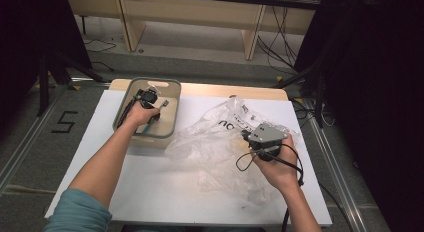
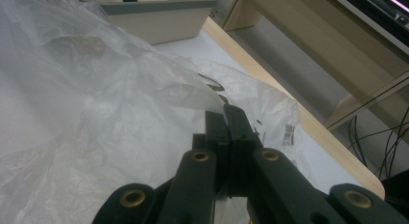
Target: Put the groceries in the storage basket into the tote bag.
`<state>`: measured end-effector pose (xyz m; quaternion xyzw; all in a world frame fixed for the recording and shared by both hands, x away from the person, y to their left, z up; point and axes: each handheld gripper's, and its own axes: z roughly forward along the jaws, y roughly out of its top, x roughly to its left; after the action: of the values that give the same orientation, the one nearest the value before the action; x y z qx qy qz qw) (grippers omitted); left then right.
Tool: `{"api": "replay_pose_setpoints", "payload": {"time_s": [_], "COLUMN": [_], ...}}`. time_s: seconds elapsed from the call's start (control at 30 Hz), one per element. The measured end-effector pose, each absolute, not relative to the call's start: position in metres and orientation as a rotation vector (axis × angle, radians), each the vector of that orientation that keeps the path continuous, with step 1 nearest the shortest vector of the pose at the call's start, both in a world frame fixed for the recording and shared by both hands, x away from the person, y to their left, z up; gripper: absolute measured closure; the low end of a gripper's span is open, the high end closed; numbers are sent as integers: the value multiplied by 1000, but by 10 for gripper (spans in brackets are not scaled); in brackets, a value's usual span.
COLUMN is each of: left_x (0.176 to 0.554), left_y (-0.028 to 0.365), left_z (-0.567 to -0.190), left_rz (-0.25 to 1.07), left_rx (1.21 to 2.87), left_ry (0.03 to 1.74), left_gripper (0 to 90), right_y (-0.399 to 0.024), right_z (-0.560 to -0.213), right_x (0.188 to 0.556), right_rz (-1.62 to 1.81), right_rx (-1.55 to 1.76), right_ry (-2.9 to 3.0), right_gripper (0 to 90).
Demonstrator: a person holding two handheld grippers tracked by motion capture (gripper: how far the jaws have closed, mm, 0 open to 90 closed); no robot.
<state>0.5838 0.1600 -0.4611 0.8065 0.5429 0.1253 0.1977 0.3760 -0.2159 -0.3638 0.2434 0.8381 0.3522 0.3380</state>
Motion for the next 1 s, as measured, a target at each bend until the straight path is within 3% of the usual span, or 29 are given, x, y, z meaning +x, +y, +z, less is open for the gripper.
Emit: {"api": "replay_pose_setpoints", "payload": {"time_s": [0.5, 1.0], "left_x": [584, 585], "left_y": [162, 158], "left_z": [-461, -460], "left_rz": [346, 365], "left_rx": [2260, 2273], "left_ry": [1543, 1568], "left_gripper": [802, 812], "right_y": [-216, -217], "right_z": [-364, -365], "right_x": [376, 377], "right_rz": [918, 919], "right_rx": [636, 634], "right_ry": [2186, 2186], "right_gripper": [900, 900]}}
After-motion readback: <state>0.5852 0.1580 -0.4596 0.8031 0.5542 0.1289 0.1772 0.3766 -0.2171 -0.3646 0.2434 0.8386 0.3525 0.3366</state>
